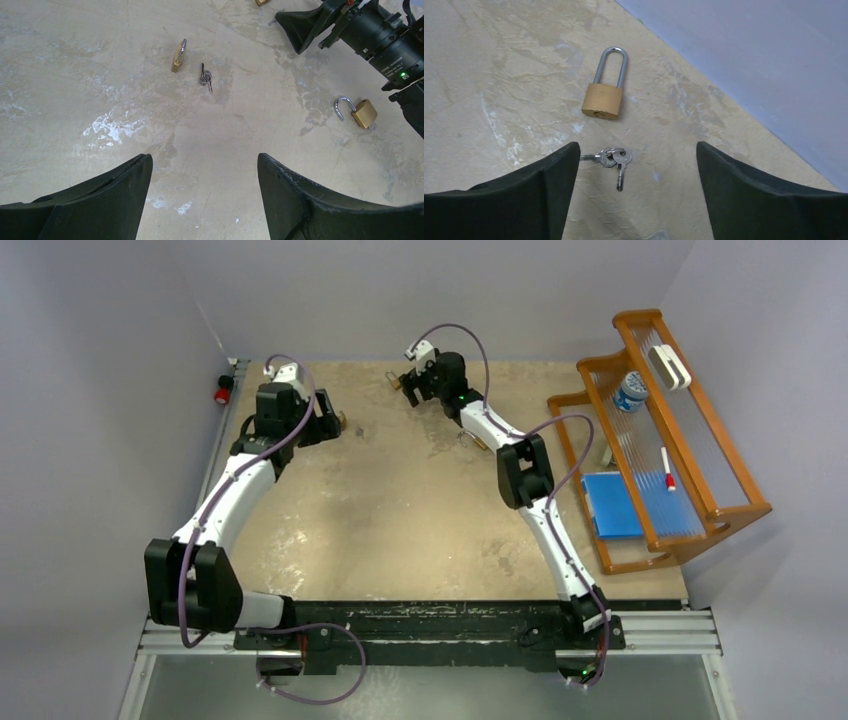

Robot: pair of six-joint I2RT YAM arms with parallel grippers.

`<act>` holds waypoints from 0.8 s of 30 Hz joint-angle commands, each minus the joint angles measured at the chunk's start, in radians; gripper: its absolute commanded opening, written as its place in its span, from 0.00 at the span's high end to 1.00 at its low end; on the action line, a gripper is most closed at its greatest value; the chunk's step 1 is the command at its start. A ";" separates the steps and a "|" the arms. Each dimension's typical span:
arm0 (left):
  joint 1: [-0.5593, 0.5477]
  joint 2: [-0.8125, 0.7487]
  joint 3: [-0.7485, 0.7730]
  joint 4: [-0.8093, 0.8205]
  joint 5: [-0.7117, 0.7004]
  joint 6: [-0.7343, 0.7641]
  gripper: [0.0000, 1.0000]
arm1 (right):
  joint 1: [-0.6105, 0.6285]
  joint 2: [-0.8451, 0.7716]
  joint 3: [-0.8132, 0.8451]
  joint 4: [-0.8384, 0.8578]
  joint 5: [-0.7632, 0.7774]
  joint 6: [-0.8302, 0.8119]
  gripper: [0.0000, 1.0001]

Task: Lock with the key
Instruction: Place the key at the center of the board.

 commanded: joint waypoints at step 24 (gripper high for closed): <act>-0.058 -0.109 0.032 0.002 -0.075 0.032 0.21 | -0.085 -0.933 -0.898 -0.337 0.172 0.022 0.01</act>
